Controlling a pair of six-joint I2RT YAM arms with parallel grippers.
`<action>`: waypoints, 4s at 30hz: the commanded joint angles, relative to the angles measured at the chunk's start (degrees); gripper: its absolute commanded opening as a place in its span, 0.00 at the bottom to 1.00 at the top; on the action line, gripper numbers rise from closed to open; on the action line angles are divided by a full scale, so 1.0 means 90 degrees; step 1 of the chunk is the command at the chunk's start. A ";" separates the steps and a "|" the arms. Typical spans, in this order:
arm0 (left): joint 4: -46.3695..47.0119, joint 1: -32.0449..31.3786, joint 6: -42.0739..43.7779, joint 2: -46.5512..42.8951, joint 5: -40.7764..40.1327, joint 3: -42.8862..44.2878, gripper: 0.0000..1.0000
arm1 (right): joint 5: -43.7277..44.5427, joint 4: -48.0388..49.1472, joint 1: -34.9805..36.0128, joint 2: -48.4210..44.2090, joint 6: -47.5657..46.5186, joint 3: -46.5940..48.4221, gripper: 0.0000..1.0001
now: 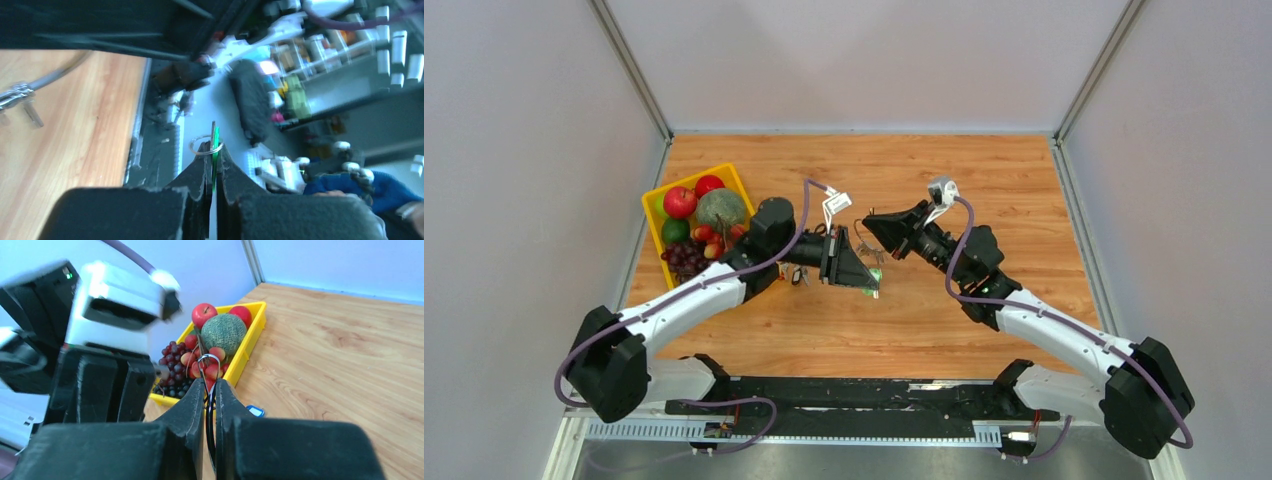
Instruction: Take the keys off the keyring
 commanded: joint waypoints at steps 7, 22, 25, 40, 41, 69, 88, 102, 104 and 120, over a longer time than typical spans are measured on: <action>-0.7676 0.0230 0.5108 0.0139 -0.5923 0.2421 0.00 | 0.0918 -0.0860 -0.0009 -0.0667 -0.0798 0.0230 0.00; -0.5508 0.0515 0.5130 0.2402 -0.8763 0.1929 0.07 | 0.1360 -0.2282 -0.0016 -0.1857 -0.1595 0.0264 0.00; -0.5393 0.0569 0.5110 0.2578 -0.8758 0.1911 0.23 | 0.1576 -0.2403 -0.0012 -0.1977 -0.1653 0.0224 0.00; -0.4192 0.0572 0.5204 -0.0017 -0.7379 0.0883 1.00 | 0.0369 -0.3019 -0.0685 -0.0903 -0.1305 0.0993 0.00; -0.3973 0.0572 0.5320 -0.0157 -0.6977 0.0745 1.00 | 0.0124 -0.3010 -0.0821 -0.0835 -0.1233 0.1050 0.00; 0.0464 0.0554 0.5854 -0.0289 -0.1344 -0.0194 0.89 | -0.4210 -0.1430 -0.1357 -0.0360 -0.0489 0.1218 0.00; -0.2322 0.0347 0.6678 -0.0227 -0.2100 0.0936 0.00 | -0.3681 -0.1904 -0.1345 -0.0759 -0.0963 0.0769 0.50; -0.5489 0.0060 0.7719 -0.0367 -0.3126 0.2124 0.00 | -0.3141 -0.2871 -0.1254 -0.0790 -0.2020 0.1217 0.76; -0.5708 -0.0012 0.7821 -0.0329 -0.3145 0.2257 0.00 | -0.3176 -0.2965 -0.1140 -0.0580 -0.2184 0.1440 0.74; -0.5557 -0.0151 0.7982 -0.0757 -0.2696 0.2257 0.00 | -0.3260 -0.3689 -0.0608 0.0215 -0.2959 0.1930 0.49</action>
